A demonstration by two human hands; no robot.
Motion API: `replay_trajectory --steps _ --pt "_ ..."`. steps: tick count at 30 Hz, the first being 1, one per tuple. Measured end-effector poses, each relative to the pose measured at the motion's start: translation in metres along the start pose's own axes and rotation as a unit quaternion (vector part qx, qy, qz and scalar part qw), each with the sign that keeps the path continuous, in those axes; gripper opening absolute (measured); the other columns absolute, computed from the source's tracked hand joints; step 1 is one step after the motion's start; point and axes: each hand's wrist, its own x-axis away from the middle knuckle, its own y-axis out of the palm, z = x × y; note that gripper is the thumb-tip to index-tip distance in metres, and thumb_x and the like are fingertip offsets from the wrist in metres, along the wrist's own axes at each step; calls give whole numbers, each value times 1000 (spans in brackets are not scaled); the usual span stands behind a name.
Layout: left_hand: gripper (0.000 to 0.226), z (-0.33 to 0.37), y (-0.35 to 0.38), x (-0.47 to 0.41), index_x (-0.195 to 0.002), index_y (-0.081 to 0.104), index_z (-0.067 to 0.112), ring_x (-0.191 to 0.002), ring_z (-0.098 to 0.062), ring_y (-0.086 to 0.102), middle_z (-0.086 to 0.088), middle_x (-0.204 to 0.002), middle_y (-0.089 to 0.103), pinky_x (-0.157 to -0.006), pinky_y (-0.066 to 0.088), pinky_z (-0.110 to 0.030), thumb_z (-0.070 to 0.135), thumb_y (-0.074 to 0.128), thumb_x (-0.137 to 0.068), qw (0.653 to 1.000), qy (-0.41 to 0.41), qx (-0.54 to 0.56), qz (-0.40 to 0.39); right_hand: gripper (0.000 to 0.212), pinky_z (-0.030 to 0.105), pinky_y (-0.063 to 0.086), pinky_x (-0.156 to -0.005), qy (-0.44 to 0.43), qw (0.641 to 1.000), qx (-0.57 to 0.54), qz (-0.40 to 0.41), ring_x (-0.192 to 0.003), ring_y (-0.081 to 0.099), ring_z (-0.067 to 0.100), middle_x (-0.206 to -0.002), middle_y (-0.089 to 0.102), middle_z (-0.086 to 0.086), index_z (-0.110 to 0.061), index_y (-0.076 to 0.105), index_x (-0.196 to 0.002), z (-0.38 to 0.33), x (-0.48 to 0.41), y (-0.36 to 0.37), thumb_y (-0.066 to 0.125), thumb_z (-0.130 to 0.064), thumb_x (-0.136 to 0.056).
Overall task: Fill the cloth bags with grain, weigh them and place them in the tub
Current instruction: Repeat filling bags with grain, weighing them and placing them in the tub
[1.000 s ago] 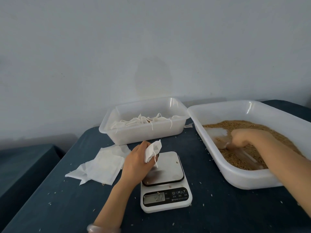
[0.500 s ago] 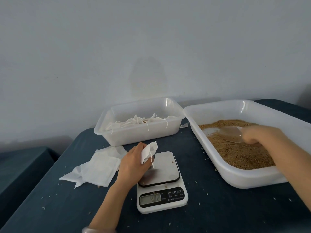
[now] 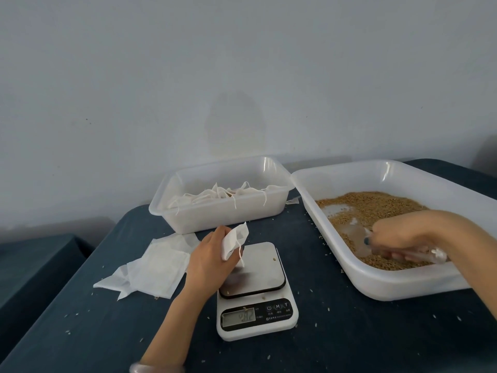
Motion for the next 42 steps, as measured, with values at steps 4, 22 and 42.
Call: replay_trajectory --steps 4,22,42 --pt "21 5 -2 1 -94 44 30 -72 -7 52 14 -78 54 -56 35 -22 36 64 -88 1000 -10 17 -4 28 22 43 -44 -29 997 -73 15 -43 50 10 -63 57 1 -5 57 -89 9 -5 0 42 -22 -103" --pt "34 16 -8 4 -109 48 30 -71 -12 58 12 -80 61 -60 45 -31 59 52 -91 998 7 64 -21 18 17 41 -45 -240 922 -174 250 -46 55 5 -72 68 1 -22 55 -96 10 -9 4 54 -40 -93" --pt "25 12 -6 3 -105 38 41 -81 -10 55 14 -91 60 -62 44 -29 40 60 -93 999 13 41 10 53 23 50 -71 -363 871 109 314 -81 57 -14 -94 65 -34 -61 56 -97 -49 35 3 27 -88 -61"
